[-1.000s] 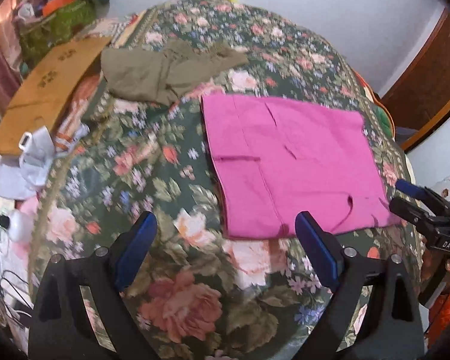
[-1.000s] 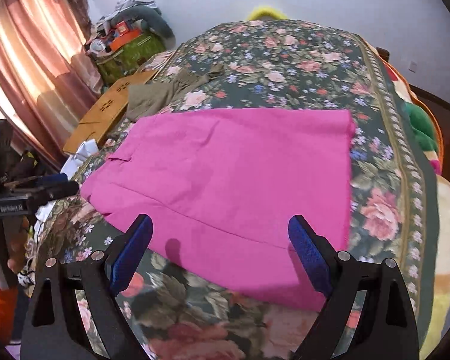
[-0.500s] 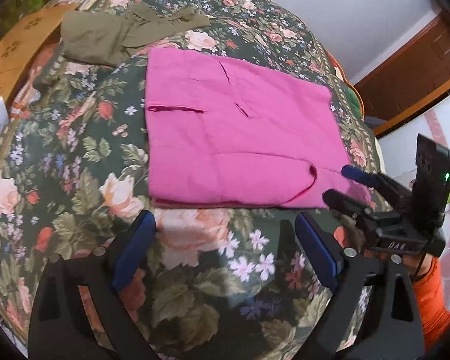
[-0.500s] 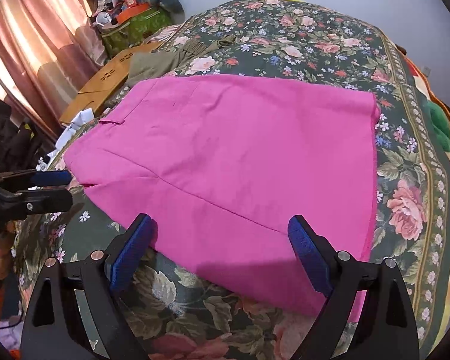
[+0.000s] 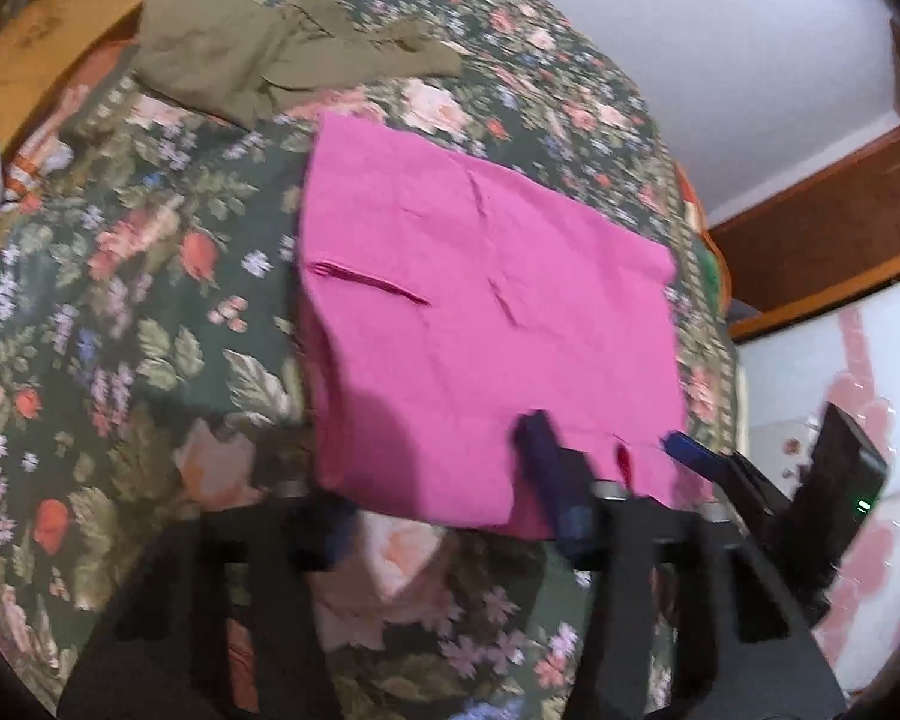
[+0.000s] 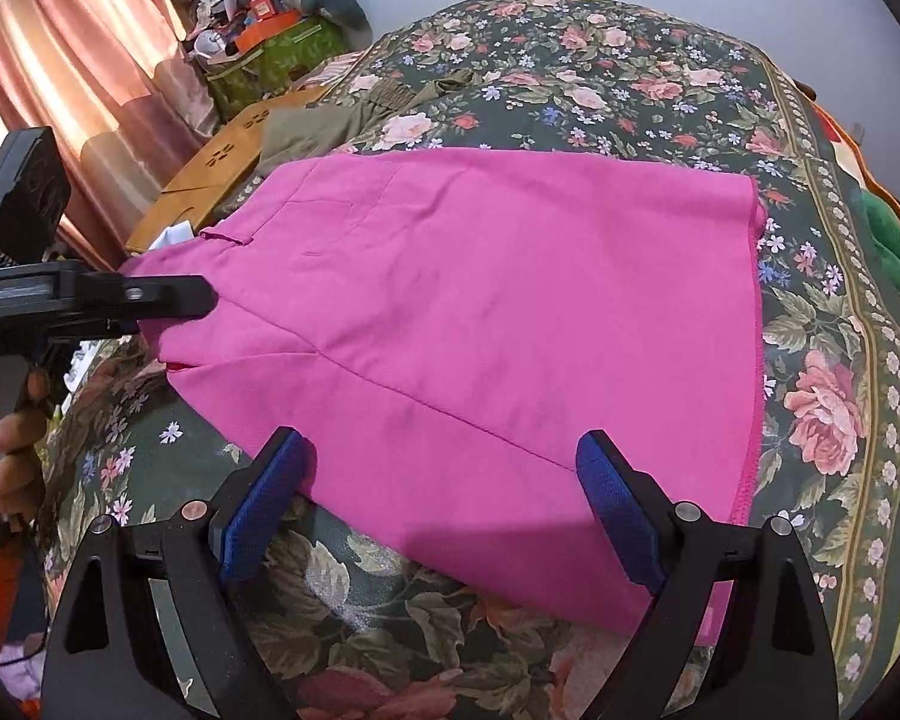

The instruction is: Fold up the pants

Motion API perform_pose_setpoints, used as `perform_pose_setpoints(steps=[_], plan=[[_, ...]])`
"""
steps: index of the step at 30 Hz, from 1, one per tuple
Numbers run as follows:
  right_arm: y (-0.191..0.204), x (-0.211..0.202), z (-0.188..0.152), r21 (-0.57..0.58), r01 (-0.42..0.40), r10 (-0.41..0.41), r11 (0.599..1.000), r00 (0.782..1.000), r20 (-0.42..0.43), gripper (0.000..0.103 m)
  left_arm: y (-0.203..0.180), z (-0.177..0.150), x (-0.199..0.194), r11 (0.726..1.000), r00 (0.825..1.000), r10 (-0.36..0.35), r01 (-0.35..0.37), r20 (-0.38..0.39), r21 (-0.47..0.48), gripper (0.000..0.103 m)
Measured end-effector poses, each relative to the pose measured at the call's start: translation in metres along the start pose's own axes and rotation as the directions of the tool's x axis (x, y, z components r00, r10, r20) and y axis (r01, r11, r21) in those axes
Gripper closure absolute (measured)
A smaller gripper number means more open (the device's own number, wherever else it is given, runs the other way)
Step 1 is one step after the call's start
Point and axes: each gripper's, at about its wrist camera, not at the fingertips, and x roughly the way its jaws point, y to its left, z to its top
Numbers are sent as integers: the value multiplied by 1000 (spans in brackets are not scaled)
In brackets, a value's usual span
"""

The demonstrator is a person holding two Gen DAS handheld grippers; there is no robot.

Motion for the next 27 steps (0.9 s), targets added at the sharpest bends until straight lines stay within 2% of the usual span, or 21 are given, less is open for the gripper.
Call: perform_pose_setpoints(steps=[2, 5, 8, 10, 11, 13, 15, 17, 20, 22, 25, 27], plan=[[0, -1, 0, 2, 1, -1, 1000, 1000, 8, 13, 1, 0, -1, 1000, 999, 20, -21, 24, 11, 71], [-4, -4, -3, 20, 4, -4, 1000, 1000, 18, 13, -6, -6, -6, 993, 992, 96, -101, 80, 55, 76], [-11, -8, -7, 38, 13, -14, 999, 1000, 18, 13, -15, -13, -16, 971, 970, 186, -206, 155, 125, 78], [-15, -12, -10, 38, 25, -26, 999, 1000, 18, 13, -22, -17, -25, 941, 942, 249, -291, 224, 175, 79], [-17, -14, -13, 37, 32, -33, 999, 999, 19, 13, -26, -20, -31, 916, 920, 287, -345, 266, 206, 79], [-22, -18, -17, 36, 49, -50, 998, 999, 20, 13, -30, -22, -37, 886, 893, 326, -403, 309, 229, 80], [-26, -20, -20, 42, 64, -65, 997, 998, 21, 13, -35, -24, -44, 840, 855, 372, -476, 361, 261, 80], [-31, -21, -23, 54, 69, -70, 996, 997, 17, 13, -40, -25, -48, 804, 827, 395, -522, 399, 285, 80], [-35, -22, -25, 65, 71, -72, 995, 997, 10, 13, -53, -26, -51, 770, 802, 403, -557, 440, 310, 80], [-35, -22, -26, 64, 72, -73, 995, 997, 9, 13, -64, -25, -53, 754, 789, 400, -572, 466, 323, 81], [-35, -22, -26, 61, 72, -73, 996, 997, 8, 13, -81, -22, -60, 743, 773, 381, -582, 507, 330, 83], [-34, -22, -26, 61, 72, -73, 996, 997, 8, 13, -92, -19, -63, 743, 775, 361, -575, 518, 342, 83]])
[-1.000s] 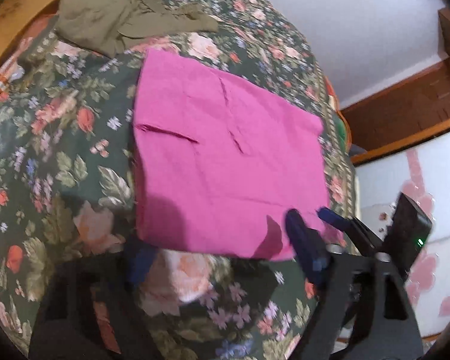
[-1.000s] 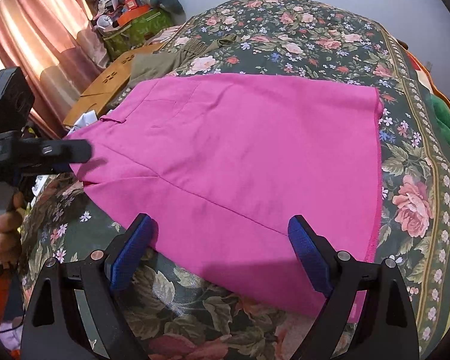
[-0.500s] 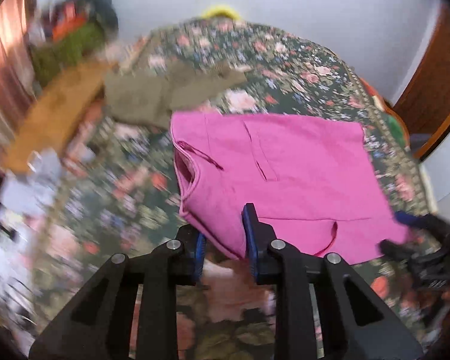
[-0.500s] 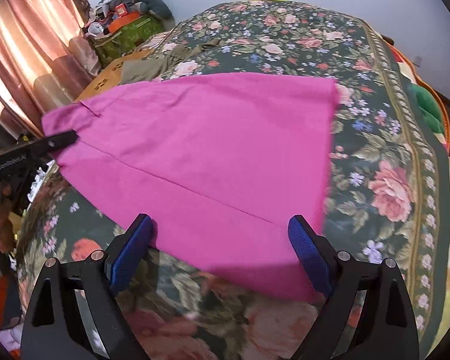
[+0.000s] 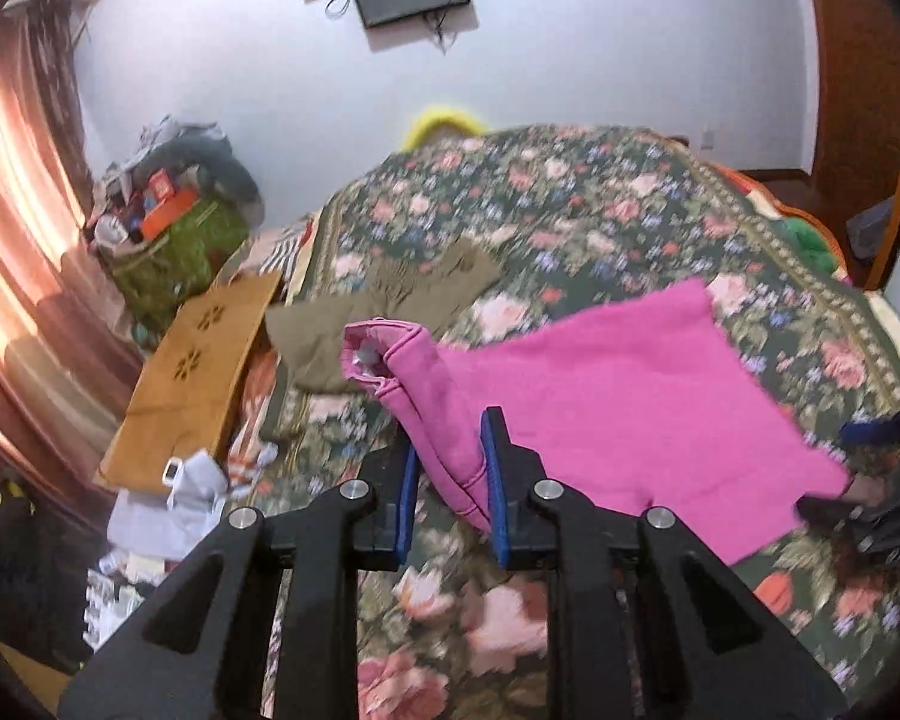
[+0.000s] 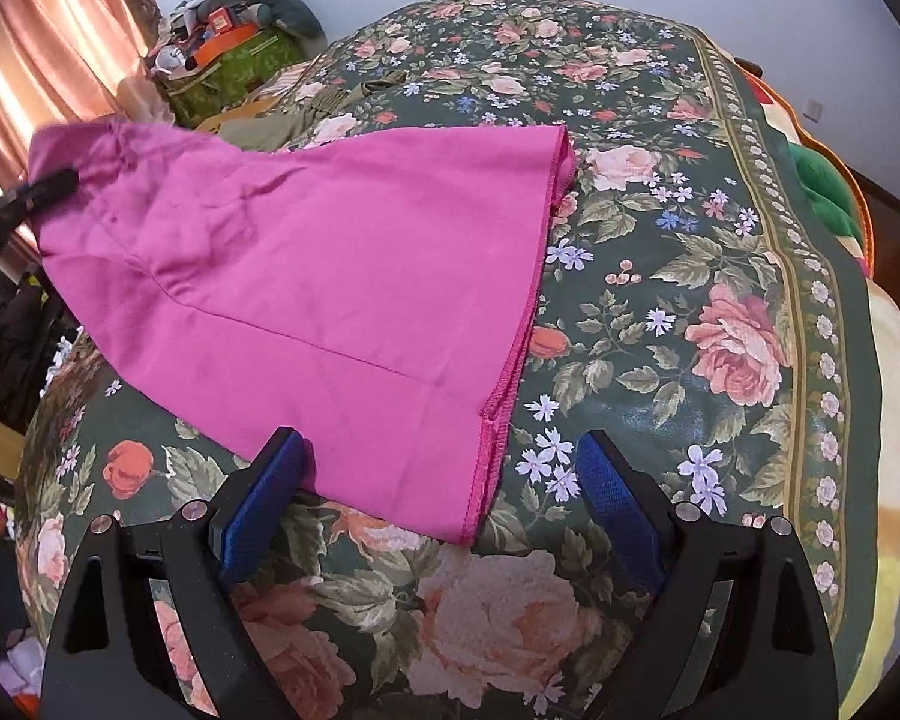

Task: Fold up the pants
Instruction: 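Lift the pants corner with the left tool and fold it over the rest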

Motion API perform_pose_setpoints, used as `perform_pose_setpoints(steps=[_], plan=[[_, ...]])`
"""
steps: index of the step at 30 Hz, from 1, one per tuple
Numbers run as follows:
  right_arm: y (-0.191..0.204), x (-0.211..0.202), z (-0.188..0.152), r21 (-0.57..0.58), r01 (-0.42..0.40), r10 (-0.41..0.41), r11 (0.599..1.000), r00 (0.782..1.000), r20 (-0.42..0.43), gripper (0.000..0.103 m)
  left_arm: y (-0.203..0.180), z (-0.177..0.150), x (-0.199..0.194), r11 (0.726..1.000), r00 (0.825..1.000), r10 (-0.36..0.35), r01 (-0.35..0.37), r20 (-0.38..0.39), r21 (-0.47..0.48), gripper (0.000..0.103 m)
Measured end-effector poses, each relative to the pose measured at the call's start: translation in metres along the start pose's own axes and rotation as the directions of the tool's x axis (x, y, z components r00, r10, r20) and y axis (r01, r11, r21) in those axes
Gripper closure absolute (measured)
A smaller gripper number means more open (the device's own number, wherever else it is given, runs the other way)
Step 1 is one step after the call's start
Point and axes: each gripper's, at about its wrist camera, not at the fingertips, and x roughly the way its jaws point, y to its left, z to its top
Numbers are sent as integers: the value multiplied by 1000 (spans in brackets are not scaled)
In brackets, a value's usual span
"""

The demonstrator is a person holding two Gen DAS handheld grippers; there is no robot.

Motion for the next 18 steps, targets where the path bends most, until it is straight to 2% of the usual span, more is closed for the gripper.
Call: perform_pose_setpoints(steps=[4, 11, 18], plan=[[0, 1, 0, -6, -3, 3, 1000, 1000, -1, 13, -15, 21, -8, 998, 998, -57, 56, 29, 10, 85], [-2, 2, 1, -1, -16, 16, 1000, 1000, -1, 13, -47, 50, -15, 984, 984, -172, 168, 53, 58, 85], [0, 2, 2, -28, -8, 8, 1000, 1000, 5, 13, -78, 64, -9, 953, 956, -294, 292, 11, 73, 86]])
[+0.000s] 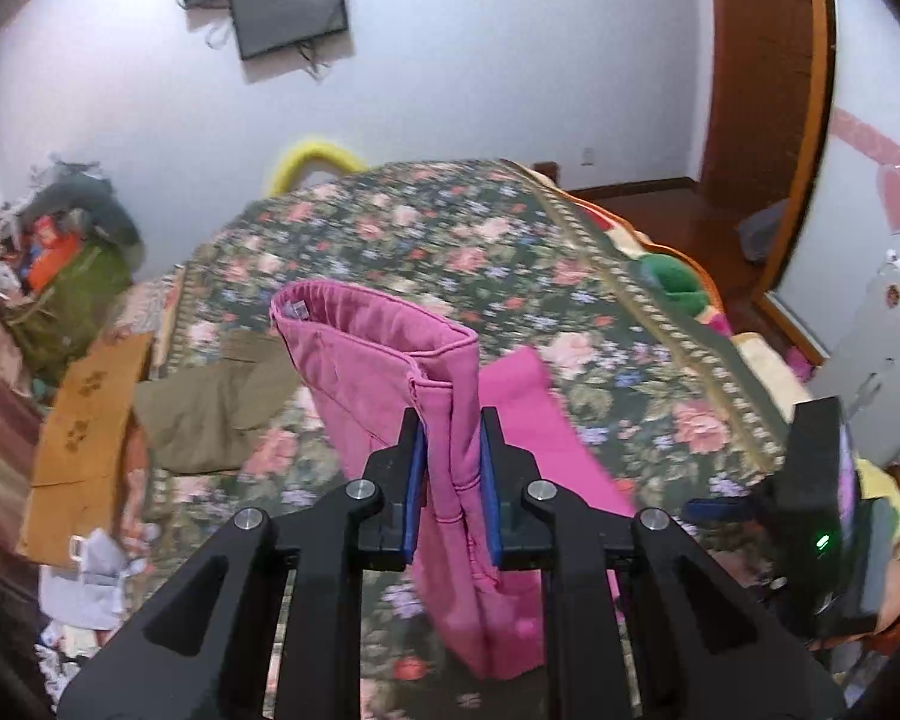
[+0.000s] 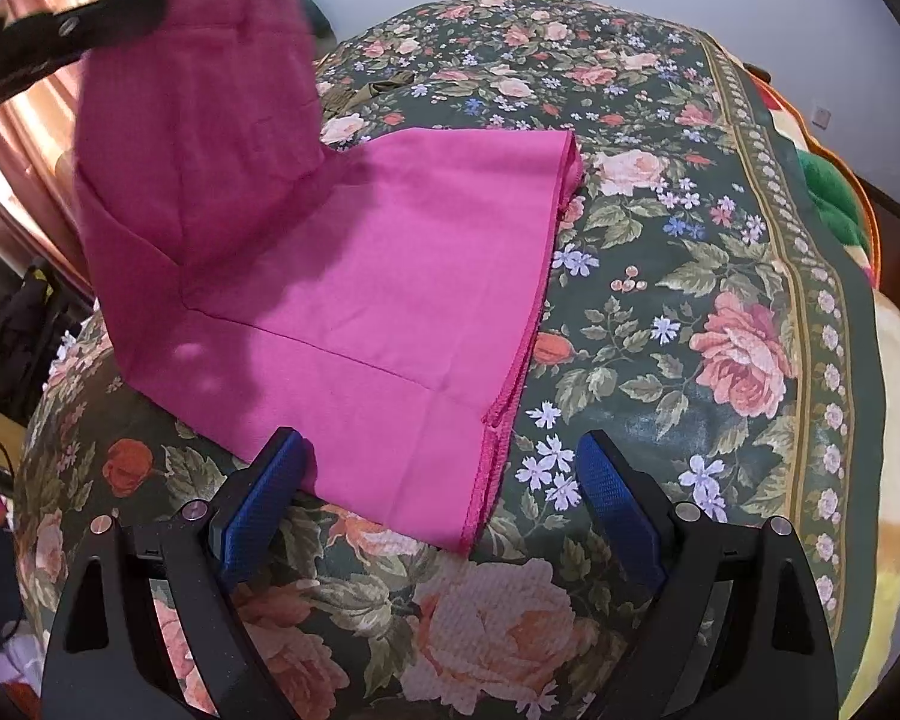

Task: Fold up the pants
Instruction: 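Lift the pants corner with the left tool and fold it over the rest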

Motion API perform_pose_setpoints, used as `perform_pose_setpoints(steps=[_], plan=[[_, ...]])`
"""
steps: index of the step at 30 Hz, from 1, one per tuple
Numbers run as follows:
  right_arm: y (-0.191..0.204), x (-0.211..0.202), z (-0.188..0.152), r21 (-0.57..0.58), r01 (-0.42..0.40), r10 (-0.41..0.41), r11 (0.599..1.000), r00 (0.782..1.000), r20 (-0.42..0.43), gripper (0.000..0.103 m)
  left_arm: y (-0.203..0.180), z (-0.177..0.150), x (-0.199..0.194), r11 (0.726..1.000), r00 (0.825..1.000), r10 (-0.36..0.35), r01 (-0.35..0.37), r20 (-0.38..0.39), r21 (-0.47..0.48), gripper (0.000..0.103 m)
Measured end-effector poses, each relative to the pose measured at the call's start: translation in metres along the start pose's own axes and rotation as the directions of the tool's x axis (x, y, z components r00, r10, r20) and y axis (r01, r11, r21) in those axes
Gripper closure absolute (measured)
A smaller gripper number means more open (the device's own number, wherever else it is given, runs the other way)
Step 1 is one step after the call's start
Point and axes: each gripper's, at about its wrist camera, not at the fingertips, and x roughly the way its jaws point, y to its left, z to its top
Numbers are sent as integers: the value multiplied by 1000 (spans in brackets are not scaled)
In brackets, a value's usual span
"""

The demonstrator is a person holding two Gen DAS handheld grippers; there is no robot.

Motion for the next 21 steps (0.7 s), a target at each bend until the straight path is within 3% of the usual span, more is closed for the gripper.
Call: perform_pose_setpoints(steps=[7, 21], plan=[[7, -4, 1, -71, 38, -37, 997, 999, 23, 13, -16, 2, 19, 992, 991, -122, 121, -58, -24, 90], [-4, -1, 4, -10, 4, -4, 1000, 1000, 14, 13, -25, -14, 43, 966, 951, -256, 247, -176, -71, 90]])
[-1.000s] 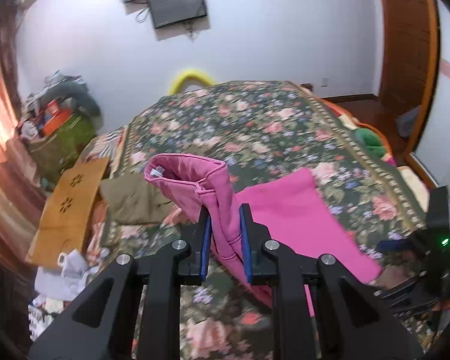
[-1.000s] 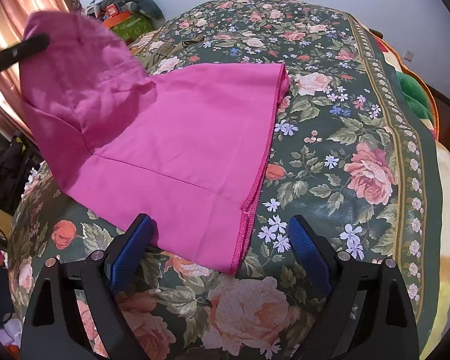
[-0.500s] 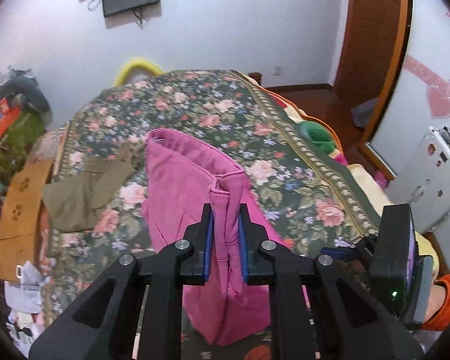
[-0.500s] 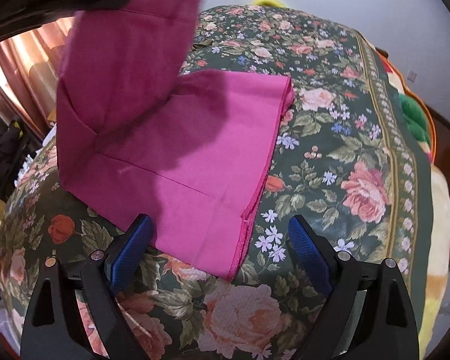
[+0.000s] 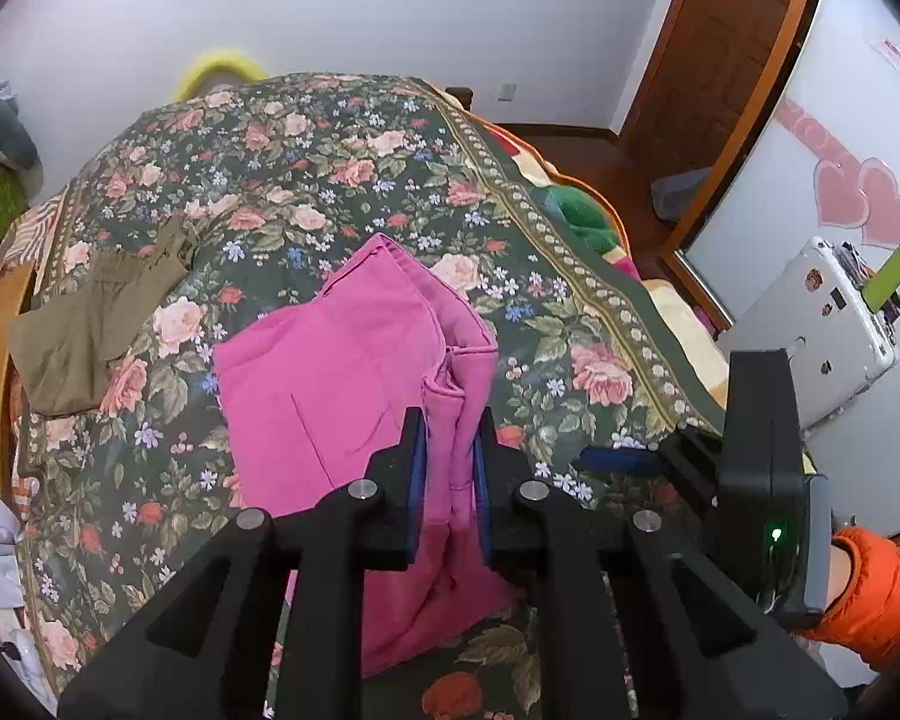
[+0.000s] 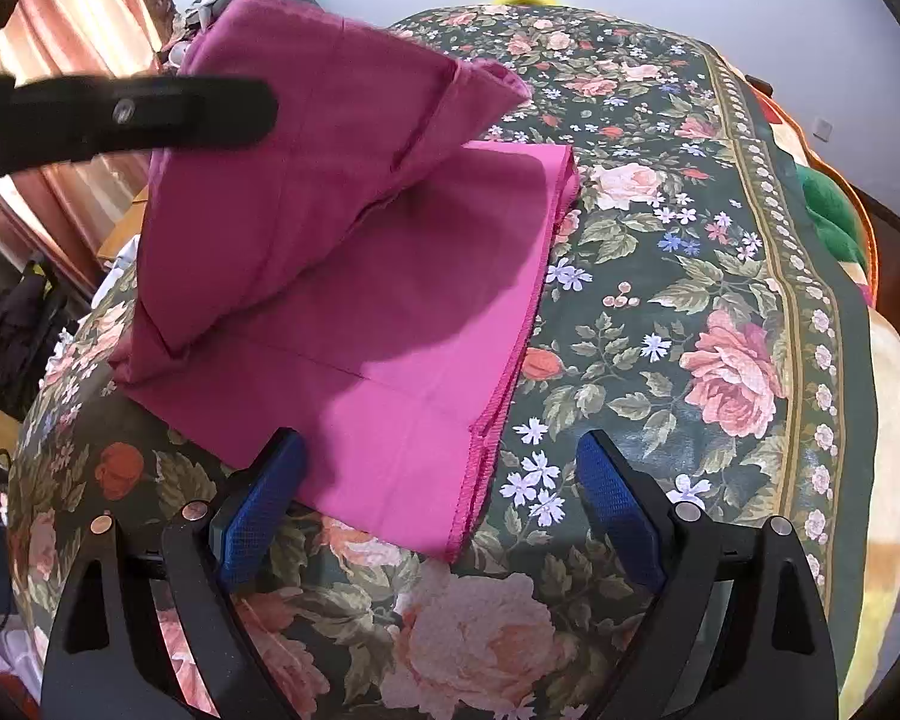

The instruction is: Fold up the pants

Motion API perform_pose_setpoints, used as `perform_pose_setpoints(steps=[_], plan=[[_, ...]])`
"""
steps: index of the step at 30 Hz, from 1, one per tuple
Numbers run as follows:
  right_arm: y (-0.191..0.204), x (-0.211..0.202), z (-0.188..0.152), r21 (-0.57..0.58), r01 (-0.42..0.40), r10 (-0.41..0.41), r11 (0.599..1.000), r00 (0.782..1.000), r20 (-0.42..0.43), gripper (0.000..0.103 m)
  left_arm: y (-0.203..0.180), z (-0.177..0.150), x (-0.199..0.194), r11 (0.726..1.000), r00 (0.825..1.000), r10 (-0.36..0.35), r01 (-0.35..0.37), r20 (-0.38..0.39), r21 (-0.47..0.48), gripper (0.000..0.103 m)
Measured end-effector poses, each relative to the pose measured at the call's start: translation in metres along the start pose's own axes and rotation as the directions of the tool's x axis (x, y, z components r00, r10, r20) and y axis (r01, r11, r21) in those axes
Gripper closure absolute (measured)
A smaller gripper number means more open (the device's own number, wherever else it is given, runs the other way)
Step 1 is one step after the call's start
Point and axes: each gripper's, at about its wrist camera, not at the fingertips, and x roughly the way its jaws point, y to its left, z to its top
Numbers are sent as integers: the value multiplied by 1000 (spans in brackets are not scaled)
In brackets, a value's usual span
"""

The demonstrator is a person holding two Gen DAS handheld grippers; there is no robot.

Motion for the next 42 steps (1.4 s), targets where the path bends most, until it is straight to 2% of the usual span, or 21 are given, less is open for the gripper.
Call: perform_pose_setpoints(steps=[4, 6, 8, 18, 21, 24, 34, 38, 40, 42], plan=[[0, -2, 1, 4, 6, -6, 1000, 1000, 6, 13, -1, -3, -2, 1000, 1000, 17, -17, 5, 24, 79], [-1, -3, 1, 5, 9, -9, 1000, 1000, 9, 13, 0, -4, -4, 999, 999, 39, -39, 15, 37, 59], [0, -4, 0, 4, 11, -12, 1000, 1000, 11, 13, 2, -3, -9, 994, 994, 95, -98, 47, 56, 52], [-12, -16, 0, 37, 22, -24, 999, 999, 35, 13, 44, 14, -7, 972, 973, 224, -228, 62, 53, 28], [-19, -21, 1, 54, 27, -29, 998, 999, 45, 13, 61, 25, 7, 969, 971, 240, -241, 26, 49, 24], [-28, -25, 4, 79, 35, -40, 996, 998, 56, 13, 80, 40, 32, 961, 960, 275, -272, -52, 58, 24], [-55, -31, 13, 144, 79, -91, 986, 993, 80, 13, 123, 70, 102, 962, 946, 271, -272, -178, 22, 24], [-61, -25, 17, 155, 83, -95, 984, 993, 72, 13, 130, 68, 136, 971, 938, 235, -236, -254, 27, 24], [-62, -22, 18, 161, 76, -89, 984, 994, 70, 13, 133, 60, 158, 972, 922, 230, -231, -312, 35, 24], [-62, -20, 19, 160, 74, -86, 984, 994, 67, 13, 136, 53, 165, 970, 921, 241, -239, -307, 45, 13]])
